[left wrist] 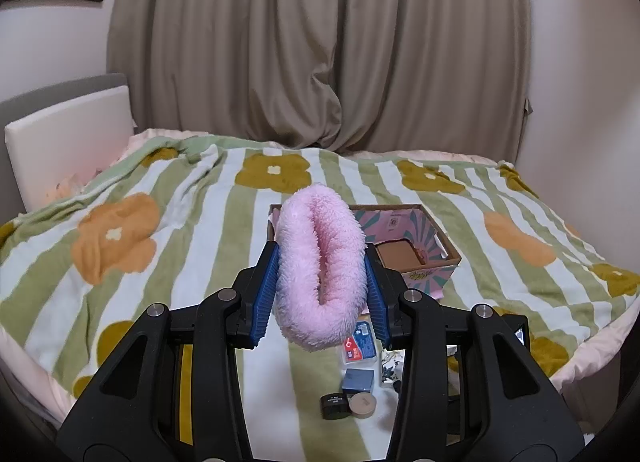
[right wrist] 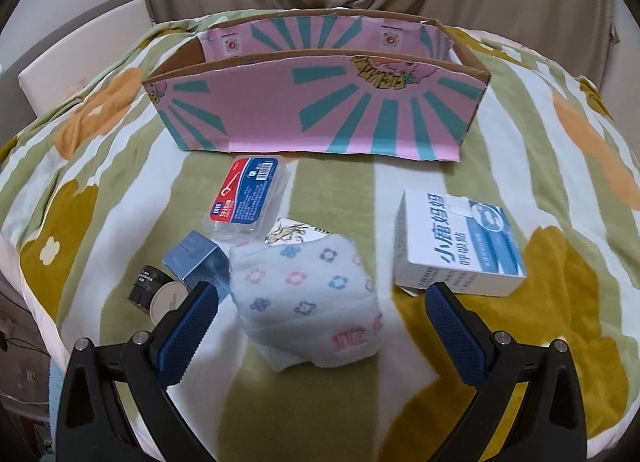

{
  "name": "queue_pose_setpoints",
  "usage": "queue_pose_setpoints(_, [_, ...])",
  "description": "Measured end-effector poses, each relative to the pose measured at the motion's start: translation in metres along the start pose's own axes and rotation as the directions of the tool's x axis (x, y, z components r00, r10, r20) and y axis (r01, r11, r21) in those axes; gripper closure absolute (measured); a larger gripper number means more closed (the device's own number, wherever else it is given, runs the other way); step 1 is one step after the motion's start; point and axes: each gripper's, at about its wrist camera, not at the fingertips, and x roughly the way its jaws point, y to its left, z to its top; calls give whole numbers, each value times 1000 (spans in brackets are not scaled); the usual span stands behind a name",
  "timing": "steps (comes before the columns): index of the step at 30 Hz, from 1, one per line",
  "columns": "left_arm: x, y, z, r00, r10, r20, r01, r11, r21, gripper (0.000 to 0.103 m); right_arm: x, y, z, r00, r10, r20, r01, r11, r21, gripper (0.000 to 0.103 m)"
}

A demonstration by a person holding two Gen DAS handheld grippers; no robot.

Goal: Organize objects
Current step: 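Lift the hair tie with the left tool while the right tool grasps the white sock bundle, then carry hair tie and sock bundle over the pink box with both tools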

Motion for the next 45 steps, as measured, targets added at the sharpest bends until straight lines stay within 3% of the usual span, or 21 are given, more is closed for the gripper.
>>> queue_pose_setpoints(3, [2, 0, 0, 1000, 1, -2, -1, 1000, -2, 66, 2, 2, 0, 1000, 13, 6, -13, 1000, -4, 10])
queue_pose_setpoints(8, [4, 1, 0, 1000, 1, -6, -1, 1000, -1, 66, 12, -1, 0, 999, 40, -26, -40, 999, 5, 35])
queue_pose_setpoints(20, [12, 2, -3, 1000, 3, -19, -3, 1000, -8, 66, 2, -2, 2, 999, 43, 0, -43, 999, 5, 38])
queue_pose_setpoints(29, [11, 3, -3, 1000, 2, -19, -2, 1000, -7, 66, -44, -10, 25, 995, 5, 99, -7, 1000, 22, 38])
queue_pose_setpoints(37, [17, 0, -4, 1000, -4, -25, 3, 1000, -8, 66, -109, -15, 54, 972, -33, 233, 28, 999, 27, 38])
queue_pose_setpoints(45, [21, -4, -6, 999, -14, -30, 14, 1000, -7, 66, -165, -13, 69, 934, -48, 354, 41, 999, 27, 38])
